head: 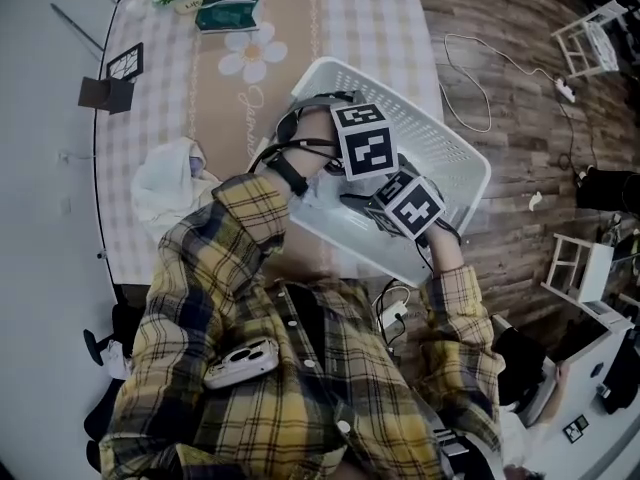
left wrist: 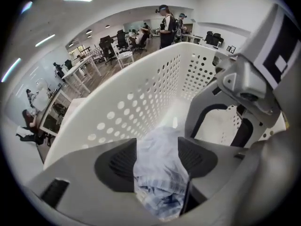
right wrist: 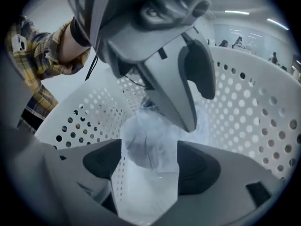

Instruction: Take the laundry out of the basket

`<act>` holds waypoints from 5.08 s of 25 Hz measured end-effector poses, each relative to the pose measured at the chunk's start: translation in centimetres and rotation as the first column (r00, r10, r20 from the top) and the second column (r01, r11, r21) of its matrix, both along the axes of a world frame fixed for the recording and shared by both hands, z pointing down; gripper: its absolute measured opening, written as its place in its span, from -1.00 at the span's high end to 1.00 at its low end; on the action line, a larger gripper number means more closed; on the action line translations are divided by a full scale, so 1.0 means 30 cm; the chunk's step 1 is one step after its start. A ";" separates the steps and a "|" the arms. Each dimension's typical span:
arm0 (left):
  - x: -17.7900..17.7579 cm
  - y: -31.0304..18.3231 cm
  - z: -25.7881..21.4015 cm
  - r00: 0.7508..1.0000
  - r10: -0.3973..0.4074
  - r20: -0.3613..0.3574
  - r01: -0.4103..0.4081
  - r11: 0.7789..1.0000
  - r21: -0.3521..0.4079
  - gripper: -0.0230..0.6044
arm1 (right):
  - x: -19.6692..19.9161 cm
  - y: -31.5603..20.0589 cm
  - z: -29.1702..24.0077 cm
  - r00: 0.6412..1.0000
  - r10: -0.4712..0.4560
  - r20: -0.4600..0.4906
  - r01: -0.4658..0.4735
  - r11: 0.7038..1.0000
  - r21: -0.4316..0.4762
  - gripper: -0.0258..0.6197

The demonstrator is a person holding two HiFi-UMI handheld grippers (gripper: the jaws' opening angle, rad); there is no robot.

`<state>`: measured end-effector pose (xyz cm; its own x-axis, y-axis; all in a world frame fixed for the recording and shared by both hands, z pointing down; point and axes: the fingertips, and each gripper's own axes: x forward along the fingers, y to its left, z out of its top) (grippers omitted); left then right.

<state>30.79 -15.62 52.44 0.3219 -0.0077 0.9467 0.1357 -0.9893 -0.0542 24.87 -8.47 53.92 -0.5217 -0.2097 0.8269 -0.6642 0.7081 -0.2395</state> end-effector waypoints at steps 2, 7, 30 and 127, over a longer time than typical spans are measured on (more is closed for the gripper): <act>0.002 -0.007 0.026 1.000 -0.003 0.019 0.003 1.000 -0.004 -0.07 | -0.014 0.019 0.028 1.000 -0.022 -0.008 0.022 1.000 -0.017 -0.30; -0.007 -0.018 0.090 0.999 -0.015 0.046 0.016 0.999 -0.029 -0.07 | -0.028 0.015 0.089 0.998 -0.041 -0.052 0.040 0.999 -0.026 -0.30; -0.036 -0.023 0.156 0.995 -0.021 0.097 0.026 0.998 -0.055 0.83 | 0.006 -0.039 0.130 0.978 -0.089 -0.188 0.098 0.994 0.041 0.75; -1.687 -0.025 -0.251 0.677 -0.560 -0.477 0.596 0.798 -0.090 0.83 | -1.299 -0.238 -0.324 0.968 0.202 0.148 -0.247 0.861 0.444 0.73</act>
<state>-19.83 -16.38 44.91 0.6214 -0.3983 0.6747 -0.5212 -0.8531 -0.0236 -14.09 -15.60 44.21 -0.4842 -0.6718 0.5606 -0.8094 0.5873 0.0048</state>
